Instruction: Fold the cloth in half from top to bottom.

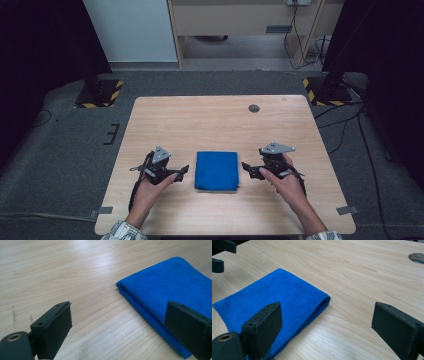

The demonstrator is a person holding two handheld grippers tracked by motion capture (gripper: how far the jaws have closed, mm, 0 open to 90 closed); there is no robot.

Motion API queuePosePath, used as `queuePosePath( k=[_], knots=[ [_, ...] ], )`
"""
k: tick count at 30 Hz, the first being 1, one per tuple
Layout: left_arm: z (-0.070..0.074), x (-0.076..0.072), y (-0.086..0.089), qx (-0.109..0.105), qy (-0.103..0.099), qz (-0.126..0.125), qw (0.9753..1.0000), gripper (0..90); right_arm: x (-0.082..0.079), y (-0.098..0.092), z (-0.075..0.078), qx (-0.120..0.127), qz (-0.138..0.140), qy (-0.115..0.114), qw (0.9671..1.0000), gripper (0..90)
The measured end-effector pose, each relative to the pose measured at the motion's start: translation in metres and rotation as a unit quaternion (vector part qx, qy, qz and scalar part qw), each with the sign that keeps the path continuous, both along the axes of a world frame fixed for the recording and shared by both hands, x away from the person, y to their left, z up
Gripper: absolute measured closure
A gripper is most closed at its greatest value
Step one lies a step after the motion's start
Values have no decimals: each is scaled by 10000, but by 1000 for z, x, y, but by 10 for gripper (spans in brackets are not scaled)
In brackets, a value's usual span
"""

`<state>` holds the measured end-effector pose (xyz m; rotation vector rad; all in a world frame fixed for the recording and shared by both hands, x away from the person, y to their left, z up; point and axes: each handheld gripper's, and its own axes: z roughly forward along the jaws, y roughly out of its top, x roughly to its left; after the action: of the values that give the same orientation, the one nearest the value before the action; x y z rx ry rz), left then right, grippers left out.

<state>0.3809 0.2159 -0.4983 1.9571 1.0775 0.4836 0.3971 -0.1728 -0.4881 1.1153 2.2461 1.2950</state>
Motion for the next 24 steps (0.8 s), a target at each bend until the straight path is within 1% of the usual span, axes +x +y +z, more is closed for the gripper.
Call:
queuePosePath(
  k=[1, 2, 4, 5, 6, 9, 11, 12, 13, 14, 15, 17, 18, 20, 21, 22, 23, 24],
  knots=[
    [-1, 1, 2, -17, 19, 38, 10000, 71, 0, -3, 0, 4, -30, -13, 10000, 97],
    [-1, 2, 5, -21, 28, 69, 10000, 71, 0, -10, 0, 6, -69, -7, 10000, 98],
    [-1, 2, 7, -2, 37, 68, 10000, 71, -1, -12, 0, 28, -107, 6, 9999, 98],
    [-1, 3, 10, -15, 30, 114, 9999, 71, -1, -19, 0, 10, -137, 9, 9999, 96],
    [-1, 3, 10, -15, 30, 114, 9999, 71, -1, -19, 0, 10, -137, 9, 9999, 96],
    [-2, 4, 15, -39, 58, 173, 9998, 71, 0, -31, -1, 24, -268, 16, 9996, 96],
    [-3, 5, 18, -7, 81, 197, 9998, 71, 1, -38, -2, 51, -351, 36, 9994, 96],
    [-4, 5, 20, 12, 93, 212, 9997, 71, 1, -45, -3, 62, -437, 28, 9990, 96],
    [-4, 5, 20, 12, 93, 212, 9997, 72, 1, -45, -3, 62, -437, 28, 9990, 96],
    [-4, 6, 21, 22, 101, 222, 9997, 72, 2, -53, -4, 67, -518, 50, 9986, 96],
    [-5, 6, 22, 29, 111, 221, 9997, 72, 2, -53, -4, 67, -518, 50, 9986, 96],
    [-6, 7, 23, 67, 148, 217, 9996, 72, 2, -59, -7, 60, -583, 101, 9982, 96],
    [-7, 8, 24, 66, 160, 224, 9996, 71, 2, -66, -10, 34, -635, 131, 9979, 96],
    [-8, 9, 25, 108, 191, 214, 9995, 71, 2, -69, -11, 27, -657, 151, 9977, 96],
    [-9, 10, 26, 158, 224, 158, 9995, 71, 2, -76, -15, 41, -711, 186, 9973, 94],
    [-11, 11, 26, 231, 253, 102, 9994, 71, 2, -76, -15, 41, -711, 186, 9973, 94],
    [-13, 12, 27, 314, 305, 63, 9990, 71, 3, -81, -19, 30, -808, 279, 9963, 98],
    [-14, 12, 28, 357, 313, 58, 9989, 71, 3, -81, -19, 30, -808, 279, 9963, 98]
  ],
)
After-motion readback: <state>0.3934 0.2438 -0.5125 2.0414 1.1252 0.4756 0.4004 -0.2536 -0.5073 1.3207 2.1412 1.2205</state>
